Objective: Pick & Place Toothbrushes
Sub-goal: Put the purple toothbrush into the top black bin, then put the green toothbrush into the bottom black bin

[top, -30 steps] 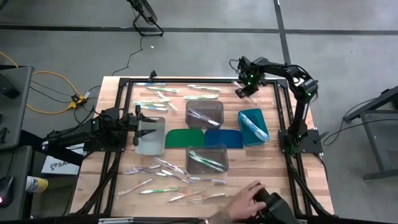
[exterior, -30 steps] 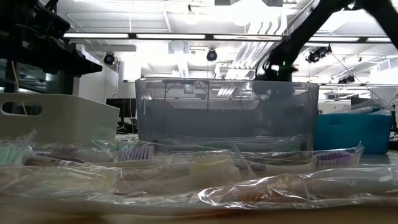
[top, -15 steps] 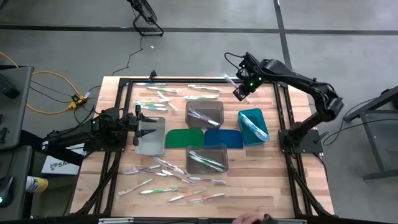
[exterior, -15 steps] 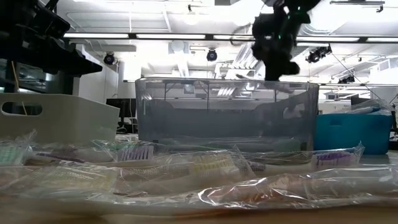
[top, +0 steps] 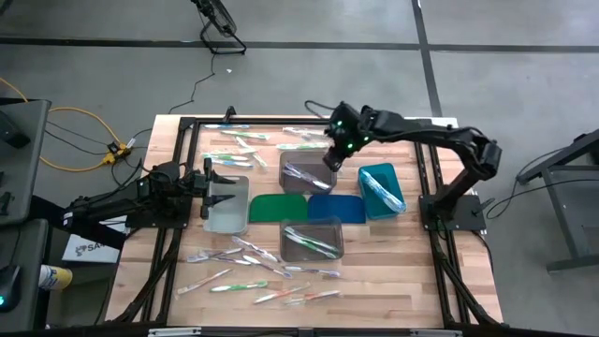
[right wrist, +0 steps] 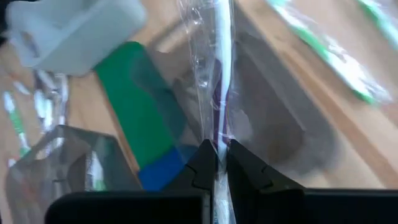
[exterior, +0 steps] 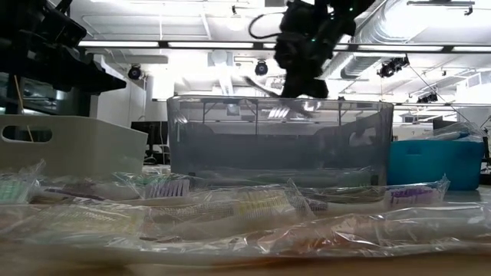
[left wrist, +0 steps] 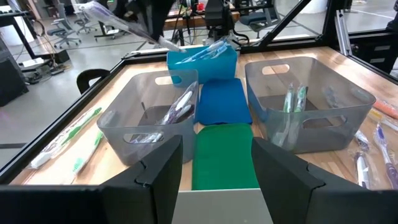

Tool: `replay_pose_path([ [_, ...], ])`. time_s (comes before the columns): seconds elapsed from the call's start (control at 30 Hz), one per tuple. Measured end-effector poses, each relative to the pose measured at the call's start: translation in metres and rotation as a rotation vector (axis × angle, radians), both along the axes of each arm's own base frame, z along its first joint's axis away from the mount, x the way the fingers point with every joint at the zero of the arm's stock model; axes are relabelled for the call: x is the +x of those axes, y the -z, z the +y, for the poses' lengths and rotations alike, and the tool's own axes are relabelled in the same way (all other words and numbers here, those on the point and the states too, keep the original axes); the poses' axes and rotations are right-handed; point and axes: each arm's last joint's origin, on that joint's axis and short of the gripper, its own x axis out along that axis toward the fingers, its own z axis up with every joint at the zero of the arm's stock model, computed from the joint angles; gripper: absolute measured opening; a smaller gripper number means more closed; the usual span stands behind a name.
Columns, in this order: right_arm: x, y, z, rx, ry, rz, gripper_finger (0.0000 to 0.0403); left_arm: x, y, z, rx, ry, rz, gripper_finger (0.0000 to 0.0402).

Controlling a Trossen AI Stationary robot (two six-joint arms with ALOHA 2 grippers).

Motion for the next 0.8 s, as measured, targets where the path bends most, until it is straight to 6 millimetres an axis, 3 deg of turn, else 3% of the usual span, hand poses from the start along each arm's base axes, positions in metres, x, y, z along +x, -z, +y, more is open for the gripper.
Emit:
replay_pose_path([
  [0.27, 0.030, 0.037, 0.006, -0.020, -0.010, 0.045, 0.0015, 0.000, 0.000, 0.000, 0.000, 0.000, 0.001, 0.0187],
  [0.4, 0.033, 0.050, 0.006, -0.044, 0.014, 0.116, 0.0045, 0.000, 0.000, 0.000, 0.000, 0.000, 0.000, 0.0187],
  [0.6, 0.036, 0.054, 0.013, -0.036, -0.005, 0.133, 0.0108, 0.000, 0.000, 0.000, 0.000, 0.000, 0.000, 0.0187],
  [0.8, 0.038, 0.054, 0.020, -0.005, 0.031, 0.135, 0.0139, 0.000, 0.000, 0.000, 0.000, 0.000, 0.000, 0.0187],
])
